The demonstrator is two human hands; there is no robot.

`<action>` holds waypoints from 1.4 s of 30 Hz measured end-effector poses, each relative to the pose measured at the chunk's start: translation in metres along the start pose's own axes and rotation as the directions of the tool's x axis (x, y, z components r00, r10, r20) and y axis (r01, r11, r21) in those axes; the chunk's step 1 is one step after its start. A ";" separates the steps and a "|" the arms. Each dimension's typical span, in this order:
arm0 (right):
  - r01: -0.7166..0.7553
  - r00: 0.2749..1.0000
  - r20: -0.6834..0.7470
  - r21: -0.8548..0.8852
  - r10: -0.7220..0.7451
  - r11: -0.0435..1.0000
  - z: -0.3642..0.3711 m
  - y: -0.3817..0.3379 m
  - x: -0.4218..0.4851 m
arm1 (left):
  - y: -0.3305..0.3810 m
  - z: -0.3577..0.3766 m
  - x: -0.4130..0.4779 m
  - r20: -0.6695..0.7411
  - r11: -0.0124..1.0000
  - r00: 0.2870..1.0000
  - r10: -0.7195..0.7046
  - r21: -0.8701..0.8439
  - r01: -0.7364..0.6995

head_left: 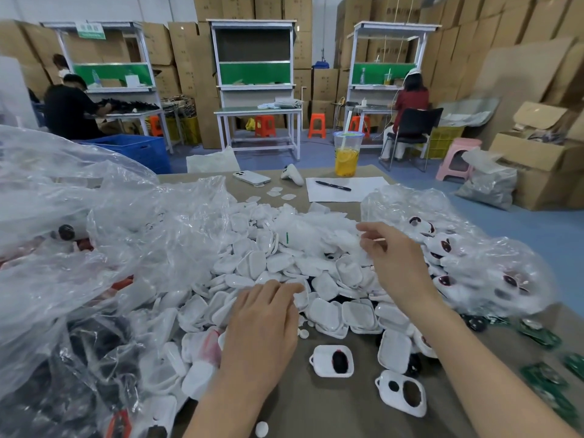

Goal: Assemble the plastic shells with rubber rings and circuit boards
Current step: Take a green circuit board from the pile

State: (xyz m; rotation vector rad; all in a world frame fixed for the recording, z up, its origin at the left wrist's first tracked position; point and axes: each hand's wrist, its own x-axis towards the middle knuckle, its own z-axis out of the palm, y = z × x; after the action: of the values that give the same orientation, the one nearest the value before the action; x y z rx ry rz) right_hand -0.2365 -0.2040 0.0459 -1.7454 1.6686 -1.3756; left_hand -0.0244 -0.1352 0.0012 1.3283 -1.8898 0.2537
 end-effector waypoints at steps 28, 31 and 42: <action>-0.364 0.895 0.437 0.597 0.091 0.715 0.003 -0.016 -0.068 | 0.025 -0.015 0.013 0.479 0.272 0.758 -0.442 -0.734 0.622; -0.377 0.888 0.451 0.602 0.091 0.704 0.005 -0.015 -0.068 | 0.025 -0.013 0.013 0.457 0.308 0.769 -0.447 -0.728 0.612; -0.378 0.901 0.410 0.580 0.142 0.722 0.005 -0.012 -0.065 | 0.024 -0.012 0.012 0.429 0.341 0.783 -0.450 -0.728 0.595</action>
State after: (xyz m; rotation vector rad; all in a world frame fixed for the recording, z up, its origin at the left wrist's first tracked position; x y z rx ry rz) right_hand -0.2148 -0.1442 0.0279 -1.1857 1.0142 -1.2233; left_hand -0.0406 -0.1269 0.0237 1.1484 -1.2271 -1.0436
